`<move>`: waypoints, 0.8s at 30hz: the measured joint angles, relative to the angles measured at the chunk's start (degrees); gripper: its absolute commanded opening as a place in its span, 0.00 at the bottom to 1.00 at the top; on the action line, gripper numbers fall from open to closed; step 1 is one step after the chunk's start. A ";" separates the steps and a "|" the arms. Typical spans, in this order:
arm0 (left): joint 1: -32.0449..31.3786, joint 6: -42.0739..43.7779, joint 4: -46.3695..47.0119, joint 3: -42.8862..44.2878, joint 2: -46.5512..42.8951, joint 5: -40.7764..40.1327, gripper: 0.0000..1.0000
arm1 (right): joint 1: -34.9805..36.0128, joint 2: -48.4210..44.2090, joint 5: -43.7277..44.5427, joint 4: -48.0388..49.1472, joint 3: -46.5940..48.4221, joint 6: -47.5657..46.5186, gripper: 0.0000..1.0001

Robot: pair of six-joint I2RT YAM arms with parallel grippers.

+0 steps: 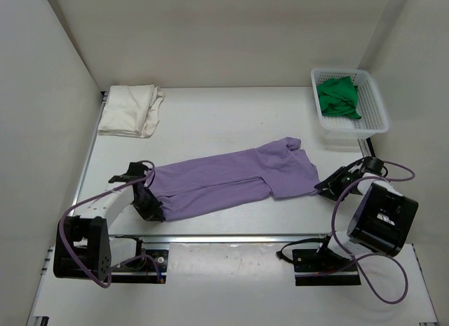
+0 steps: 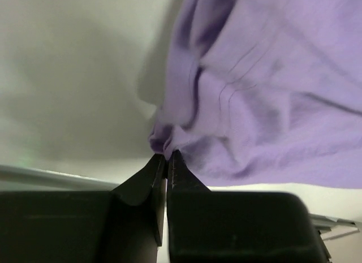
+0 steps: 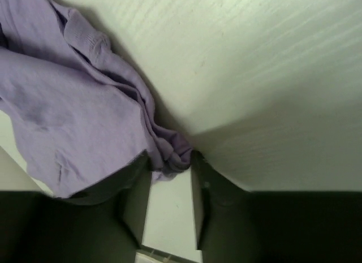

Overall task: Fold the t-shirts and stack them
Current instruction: Fold the other side of the tshirt into a rectangle

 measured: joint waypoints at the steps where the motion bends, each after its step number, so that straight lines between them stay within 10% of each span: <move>1: 0.09 0.24 0.35 0.35 0.39 -0.09 0.00 | 0.00 0.17 -0.44 0.94 -0.35 0.57 0.19; 7: 2.21 3.08 1.11 3.21 2.23 -2.91 0.00 | -0.24 -0.09 -1.42 5.33 -2.82 3.45 0.00; 18: 11.50 12.33 -3.28 9.31 8.02 -6.12 0.01 | -2.16 -7.54 -0.68 0.55 -4.55 2.38 0.00; 24: 12.13 14.53 -5.64 10.01 8.31 -7.10 0.65 | -0.26 -10.97 2.80 -5.38 -5.40 1.60 0.29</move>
